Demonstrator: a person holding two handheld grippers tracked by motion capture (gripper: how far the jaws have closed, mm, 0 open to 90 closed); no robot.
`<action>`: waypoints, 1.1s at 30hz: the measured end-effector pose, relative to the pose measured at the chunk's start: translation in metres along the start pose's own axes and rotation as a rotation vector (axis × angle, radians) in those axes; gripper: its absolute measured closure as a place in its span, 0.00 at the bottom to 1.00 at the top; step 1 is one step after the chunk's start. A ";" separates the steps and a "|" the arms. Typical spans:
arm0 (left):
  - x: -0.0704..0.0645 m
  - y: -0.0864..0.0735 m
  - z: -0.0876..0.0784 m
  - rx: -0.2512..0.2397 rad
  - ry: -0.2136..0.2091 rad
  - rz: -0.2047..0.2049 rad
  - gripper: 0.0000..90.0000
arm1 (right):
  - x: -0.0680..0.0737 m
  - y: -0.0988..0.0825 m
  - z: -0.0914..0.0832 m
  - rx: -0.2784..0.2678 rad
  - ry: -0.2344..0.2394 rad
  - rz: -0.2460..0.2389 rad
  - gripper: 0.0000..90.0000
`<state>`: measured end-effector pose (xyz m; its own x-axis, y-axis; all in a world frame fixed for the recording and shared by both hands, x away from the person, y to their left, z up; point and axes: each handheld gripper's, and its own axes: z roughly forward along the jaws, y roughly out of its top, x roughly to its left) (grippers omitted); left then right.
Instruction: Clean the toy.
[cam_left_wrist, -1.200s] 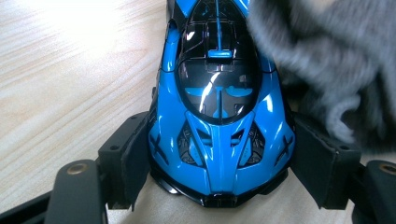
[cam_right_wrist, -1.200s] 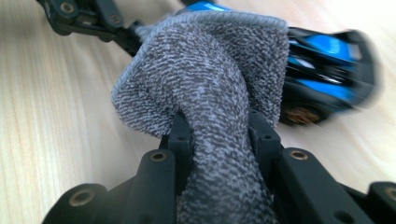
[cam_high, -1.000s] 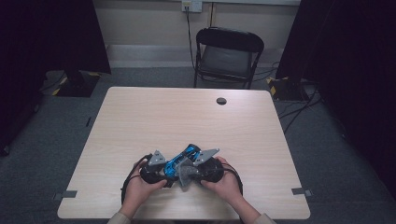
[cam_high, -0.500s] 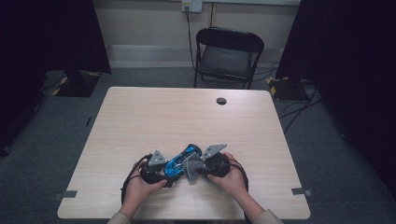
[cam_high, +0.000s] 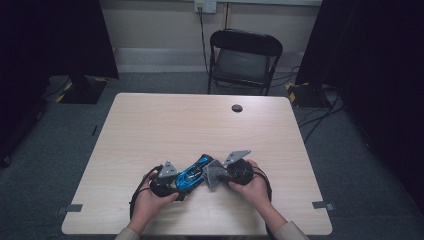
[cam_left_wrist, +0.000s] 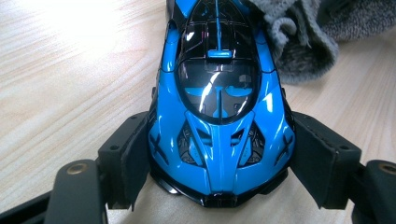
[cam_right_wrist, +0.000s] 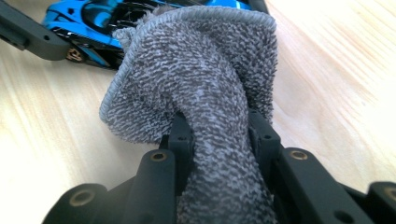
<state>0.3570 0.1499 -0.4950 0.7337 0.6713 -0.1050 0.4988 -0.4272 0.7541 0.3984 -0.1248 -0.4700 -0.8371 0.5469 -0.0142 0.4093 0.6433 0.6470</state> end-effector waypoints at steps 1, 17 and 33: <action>0.000 0.000 0.000 0.000 0.000 0.000 0.29 | 0.000 0.000 0.000 0.000 0.000 0.000 0.76; 0.000 0.000 0.000 -0.005 -0.002 -0.002 0.29 | -0.036 -0.017 -0.017 -0.003 -0.097 0.102 0.76; -0.002 -0.002 -0.001 -0.002 0.005 0.008 0.29 | -0.025 -0.043 -0.032 0.002 -0.077 0.068 0.76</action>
<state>0.3542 0.1503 -0.4954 0.7350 0.6713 -0.0957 0.4924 -0.4313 0.7560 0.3897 -0.1832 -0.4730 -0.7773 0.6285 -0.0291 0.4649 0.6048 0.6466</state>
